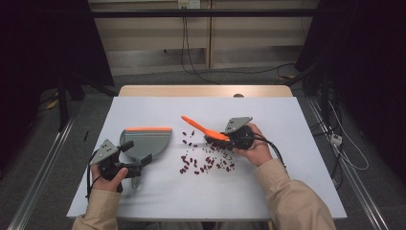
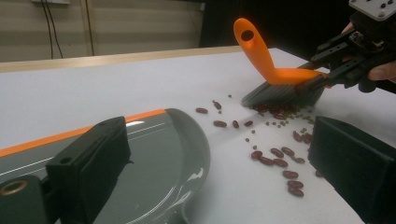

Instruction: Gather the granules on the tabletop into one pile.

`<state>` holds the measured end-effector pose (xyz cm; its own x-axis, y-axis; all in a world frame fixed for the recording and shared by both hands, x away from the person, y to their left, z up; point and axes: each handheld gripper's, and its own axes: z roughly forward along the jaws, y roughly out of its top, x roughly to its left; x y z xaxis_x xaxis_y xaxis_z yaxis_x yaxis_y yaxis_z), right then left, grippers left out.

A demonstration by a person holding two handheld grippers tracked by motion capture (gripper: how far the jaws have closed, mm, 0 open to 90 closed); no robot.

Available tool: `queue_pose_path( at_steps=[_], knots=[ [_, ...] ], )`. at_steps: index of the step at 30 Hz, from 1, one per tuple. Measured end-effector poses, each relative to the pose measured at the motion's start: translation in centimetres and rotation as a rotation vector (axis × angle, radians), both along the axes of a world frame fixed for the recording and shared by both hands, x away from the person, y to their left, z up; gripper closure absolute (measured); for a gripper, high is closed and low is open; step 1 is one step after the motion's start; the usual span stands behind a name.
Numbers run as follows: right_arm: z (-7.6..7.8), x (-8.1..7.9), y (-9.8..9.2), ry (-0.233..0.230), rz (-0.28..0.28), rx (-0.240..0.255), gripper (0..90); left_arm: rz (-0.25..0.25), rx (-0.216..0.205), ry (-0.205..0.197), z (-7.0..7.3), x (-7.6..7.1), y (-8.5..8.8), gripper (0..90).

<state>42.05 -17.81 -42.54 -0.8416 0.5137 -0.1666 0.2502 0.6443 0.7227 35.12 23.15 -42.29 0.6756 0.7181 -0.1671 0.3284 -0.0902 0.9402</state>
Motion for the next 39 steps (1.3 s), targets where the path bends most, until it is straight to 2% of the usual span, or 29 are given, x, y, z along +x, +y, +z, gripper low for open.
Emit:
queue_pose_path(
  at_steps=[5, 10, 12, 17, 20, 21, 23, 24, 28, 33, 34, 35, 36, 39],
  knots=[
    [0.2, 0.0, 0.0, -0.010, -0.018, 0.003, 71.0, 0.000, -0.007, -0.002, 0.1, 0.0, 0.0, 5.2],
    [1.2, 0.6, -0.6, -0.028, -0.050, 0.042, 71.3, -0.008, 0.005, -0.005, 0.1, -0.1, -0.1, 5.2],
    [1.8, 1.3, -0.8, -0.051, -0.066, 0.043, 71.3, -0.005, 0.003, -0.001, 0.1, -0.1, -0.1, 5.2],
    [2.3, 3.6, -0.4, -0.070, -0.079, 0.070, 71.4, -0.002, 0.004, 0.003, 0.1, -0.1, 0.0, 5.2],
    [1.6, 5.8, 0.6, -0.067, -0.074, 0.081, 71.4, 0.005, -0.001, 0.002, 0.1, 0.0, 0.1, 5.2],
    [1.6, 5.8, 0.6, -0.067, -0.074, 0.081, 71.4, 0.008, -0.003, 0.004, 0.1, 0.0, 0.1, 5.2],
    [0.9, 7.1, 1.5, -0.069, -0.067, 0.082, 71.4, 0.012, -0.002, 0.004, 0.1, 0.0, 0.3, 5.2],
    [0.9, 7.1, 1.5, -0.069, -0.067, 0.082, 71.4, 0.014, 0.000, 0.004, 0.1, 0.0, 0.4, 5.2],
    [0.2, 8.5, 2.8, -0.085, -0.049, 0.081, 71.4, 0.032, -0.004, 0.010, 0.0, 0.1, 0.6, 5.2],
    [-0.3, 9.7, 4.7, -0.134, 0.018, 0.085, 71.4, 0.041, -0.005, 0.015, -0.1, 0.2, 0.7, 5.2],
    [-0.6, 10.0, 5.4, -0.136, 0.044, 0.058, 71.4, 0.043, -0.005, 0.016, -0.1, 0.2, 0.7, 5.2],
    [-0.6, 10.0, 5.4, -0.136, 0.044, 0.058, 71.4, 0.043, 0.000, 0.013, -0.2, 0.2, 0.7, 5.2],
    [-1.1, 9.9, 5.9, -0.121, 0.082, 0.060, 71.4, 0.041, 0.003, 0.014, -0.2, 0.2, 0.7, 5.2],
    [-1.2, 9.6, 6.2, -0.117, 0.109, 0.046, 71.2, 0.038, 0.005, 0.014, -0.2, 0.2, 0.6, 5.2]
  ],
)
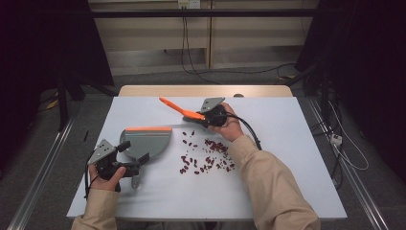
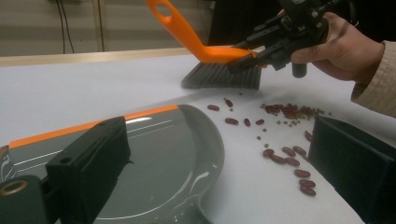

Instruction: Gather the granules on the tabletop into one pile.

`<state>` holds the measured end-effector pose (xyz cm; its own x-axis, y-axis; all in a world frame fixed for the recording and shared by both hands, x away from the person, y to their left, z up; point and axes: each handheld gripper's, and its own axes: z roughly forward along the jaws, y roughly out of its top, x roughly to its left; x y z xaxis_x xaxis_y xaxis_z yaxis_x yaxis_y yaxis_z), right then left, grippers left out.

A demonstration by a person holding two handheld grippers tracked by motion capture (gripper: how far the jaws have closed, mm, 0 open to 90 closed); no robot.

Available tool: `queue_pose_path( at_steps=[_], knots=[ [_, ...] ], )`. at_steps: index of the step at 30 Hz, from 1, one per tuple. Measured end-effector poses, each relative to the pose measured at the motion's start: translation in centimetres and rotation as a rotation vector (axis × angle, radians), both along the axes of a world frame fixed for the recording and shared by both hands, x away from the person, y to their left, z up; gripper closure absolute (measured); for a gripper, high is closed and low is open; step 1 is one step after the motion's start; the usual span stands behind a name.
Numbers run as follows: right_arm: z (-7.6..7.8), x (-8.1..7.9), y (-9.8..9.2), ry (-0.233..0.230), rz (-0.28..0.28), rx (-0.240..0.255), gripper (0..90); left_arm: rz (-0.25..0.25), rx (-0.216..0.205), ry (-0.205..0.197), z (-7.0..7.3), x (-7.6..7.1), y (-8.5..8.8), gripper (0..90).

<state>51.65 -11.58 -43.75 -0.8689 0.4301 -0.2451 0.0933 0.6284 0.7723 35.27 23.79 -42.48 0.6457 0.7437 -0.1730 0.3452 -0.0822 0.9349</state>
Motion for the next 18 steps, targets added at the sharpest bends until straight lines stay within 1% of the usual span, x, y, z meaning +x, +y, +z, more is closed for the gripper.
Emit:
queue_pose_path(
  at_steps=[2, 5, 7, 8, 10, 13, 16, 18],
  knots=[
    [0.1, -0.3, 0.0, 0.010, 0.016, -0.015, 71.1, 0.001, 0.004, 0.002, -0.1, 0.0, 0.1, 5.2],
    [0.2, -1.0, -0.2, 0.037, 0.051, -0.006, 71.1, 0.004, -0.003, 0.001, -0.1, 0.0, 0.2, 5.2],
    [0.2, -2.1, -0.2, 0.043, 0.095, -0.006, 70.9, 0.005, -0.005, 0.002, -0.1, 0.1, 0.3, 5.2],
    [0.2, -2.1, -0.2, 0.043, 0.095, -0.006, 70.9, 0.006, -0.006, 0.001, -0.1, 0.1, 0.3, 5.2],
    [0.2, -2.6, -0.3, 0.042, 0.122, -0.015, 70.8, 0.007, -0.006, 0.001, -0.1, 0.1, 0.3, 5.2],
    [0.3, -3.4, -0.5, 0.052, 0.150, -0.013, 70.8, 0.004, -0.001, 0.000, 0.0, 0.1, 0.3, 5.2],
    [0.5, -4.2, -0.7, 0.058, 0.173, -0.017, 70.9, 0.003, -0.003, -0.003, 0.0, 0.1, 0.2, 5.2],
    [0.5, -4.7, -0.8, 0.053, 0.183, -0.023, 70.9, 0.002, -0.001, -0.003, 0.0, 0.1, 0.2, 5.2]
  ],
)
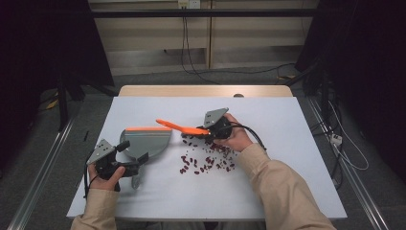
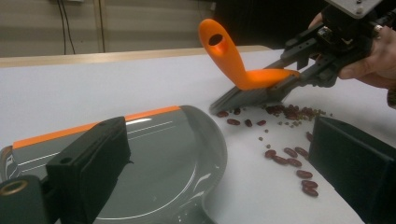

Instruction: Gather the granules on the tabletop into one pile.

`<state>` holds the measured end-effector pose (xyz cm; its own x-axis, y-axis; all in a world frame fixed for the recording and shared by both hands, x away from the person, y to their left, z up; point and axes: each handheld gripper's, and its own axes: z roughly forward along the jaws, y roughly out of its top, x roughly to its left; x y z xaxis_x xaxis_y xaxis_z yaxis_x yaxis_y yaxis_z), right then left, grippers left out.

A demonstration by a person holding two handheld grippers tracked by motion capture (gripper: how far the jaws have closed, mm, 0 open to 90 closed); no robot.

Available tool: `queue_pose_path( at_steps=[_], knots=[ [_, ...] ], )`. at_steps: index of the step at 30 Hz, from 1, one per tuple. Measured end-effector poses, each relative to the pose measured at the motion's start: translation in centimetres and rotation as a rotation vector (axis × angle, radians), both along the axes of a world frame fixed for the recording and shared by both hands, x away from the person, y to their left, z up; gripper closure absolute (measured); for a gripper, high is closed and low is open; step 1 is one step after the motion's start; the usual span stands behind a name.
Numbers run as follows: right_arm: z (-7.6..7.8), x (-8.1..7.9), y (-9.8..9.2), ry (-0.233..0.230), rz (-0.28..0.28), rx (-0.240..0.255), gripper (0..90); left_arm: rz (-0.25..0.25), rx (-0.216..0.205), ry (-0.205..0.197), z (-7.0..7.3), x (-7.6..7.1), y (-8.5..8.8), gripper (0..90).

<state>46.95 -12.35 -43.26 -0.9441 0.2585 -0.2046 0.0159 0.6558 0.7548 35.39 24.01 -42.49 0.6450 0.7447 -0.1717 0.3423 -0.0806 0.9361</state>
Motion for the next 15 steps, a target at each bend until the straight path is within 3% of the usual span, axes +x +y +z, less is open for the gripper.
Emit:
queue_pose_path(
  at_steps=[15],
  knots=[
    [0.3, -2.8, -0.5, 0.011, 0.052, -0.006, 70.9, 0.000, -0.001, -0.003, 0.1, -0.1, -0.1, 5.2]
  ],
)
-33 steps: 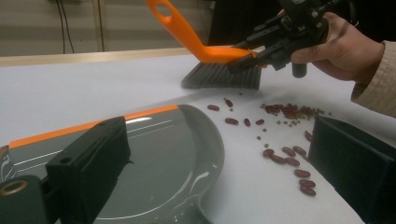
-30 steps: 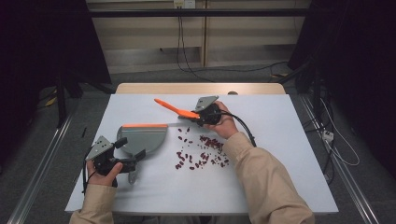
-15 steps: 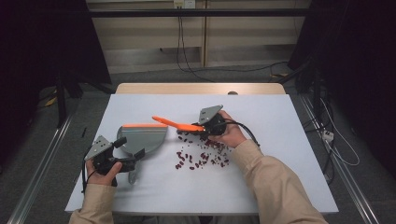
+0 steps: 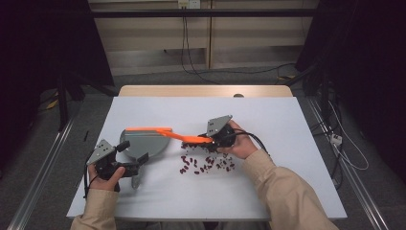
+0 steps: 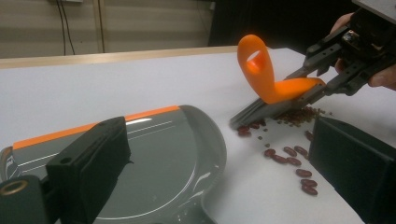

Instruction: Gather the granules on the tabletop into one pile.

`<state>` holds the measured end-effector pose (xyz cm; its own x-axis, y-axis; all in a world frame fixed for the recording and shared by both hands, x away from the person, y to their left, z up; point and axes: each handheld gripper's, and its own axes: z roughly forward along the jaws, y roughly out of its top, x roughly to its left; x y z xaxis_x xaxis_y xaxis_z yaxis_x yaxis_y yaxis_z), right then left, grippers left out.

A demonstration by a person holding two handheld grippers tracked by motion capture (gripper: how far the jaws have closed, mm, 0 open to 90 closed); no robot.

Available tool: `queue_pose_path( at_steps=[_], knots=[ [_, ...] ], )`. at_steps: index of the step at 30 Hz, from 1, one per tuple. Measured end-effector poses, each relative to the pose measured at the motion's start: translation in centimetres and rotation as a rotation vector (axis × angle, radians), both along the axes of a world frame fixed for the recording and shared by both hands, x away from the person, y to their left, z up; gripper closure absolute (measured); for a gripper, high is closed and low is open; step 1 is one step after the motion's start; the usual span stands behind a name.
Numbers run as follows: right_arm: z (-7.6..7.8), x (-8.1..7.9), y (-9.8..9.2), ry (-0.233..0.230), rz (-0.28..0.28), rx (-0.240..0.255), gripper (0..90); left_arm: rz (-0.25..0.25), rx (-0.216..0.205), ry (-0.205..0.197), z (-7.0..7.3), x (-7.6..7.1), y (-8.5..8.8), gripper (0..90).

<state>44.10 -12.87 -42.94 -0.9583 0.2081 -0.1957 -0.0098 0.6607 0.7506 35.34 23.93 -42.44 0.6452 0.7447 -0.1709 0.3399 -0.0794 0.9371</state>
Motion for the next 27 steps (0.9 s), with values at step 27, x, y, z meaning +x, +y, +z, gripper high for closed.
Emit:
queue_pose_path(
  at_steps=[27],
  knots=[
    [1.3, 0.8, -4.3, -0.024, -0.153, 0.071, 71.4, -0.011, -0.004, 0.012, -0.3, 0.6, -0.4, 5.2]
  ],
)
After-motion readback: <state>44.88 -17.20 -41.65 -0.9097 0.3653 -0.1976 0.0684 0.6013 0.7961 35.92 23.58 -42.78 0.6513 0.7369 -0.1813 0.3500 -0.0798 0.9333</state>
